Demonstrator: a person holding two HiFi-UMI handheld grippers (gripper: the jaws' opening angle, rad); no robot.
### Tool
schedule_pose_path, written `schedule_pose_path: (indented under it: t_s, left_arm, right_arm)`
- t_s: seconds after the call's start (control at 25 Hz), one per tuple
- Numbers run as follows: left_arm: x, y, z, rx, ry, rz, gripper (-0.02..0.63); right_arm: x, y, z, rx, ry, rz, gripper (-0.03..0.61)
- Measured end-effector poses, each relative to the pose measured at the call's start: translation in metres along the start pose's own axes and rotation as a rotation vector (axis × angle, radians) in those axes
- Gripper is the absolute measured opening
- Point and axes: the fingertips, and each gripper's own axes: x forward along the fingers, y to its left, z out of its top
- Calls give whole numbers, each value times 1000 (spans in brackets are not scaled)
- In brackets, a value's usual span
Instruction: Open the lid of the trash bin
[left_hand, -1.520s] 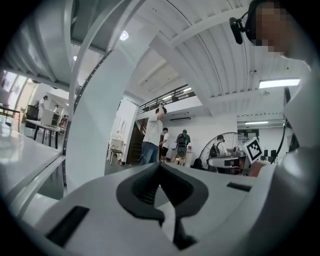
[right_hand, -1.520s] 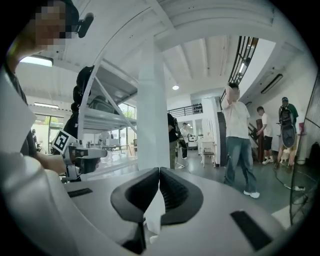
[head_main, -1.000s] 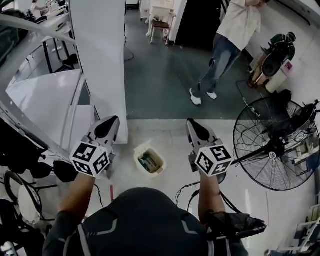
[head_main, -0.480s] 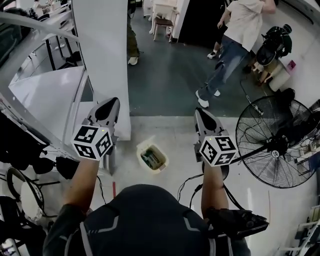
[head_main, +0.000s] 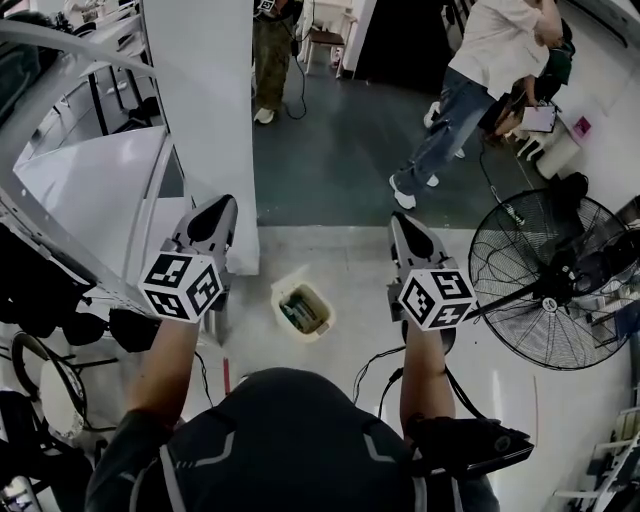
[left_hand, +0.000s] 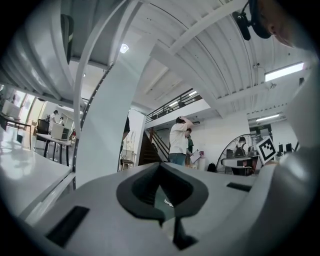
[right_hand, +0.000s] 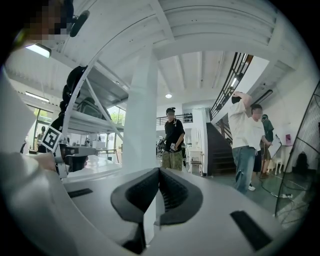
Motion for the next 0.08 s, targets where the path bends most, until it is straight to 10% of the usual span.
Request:
schedule_pose_path:
  t_s: [0.08]
  left_arm:
    - [-1,0,-2,-3,6,-5,8]
  right_arm:
    - [-1,-1,-2,0,4,-3,26]
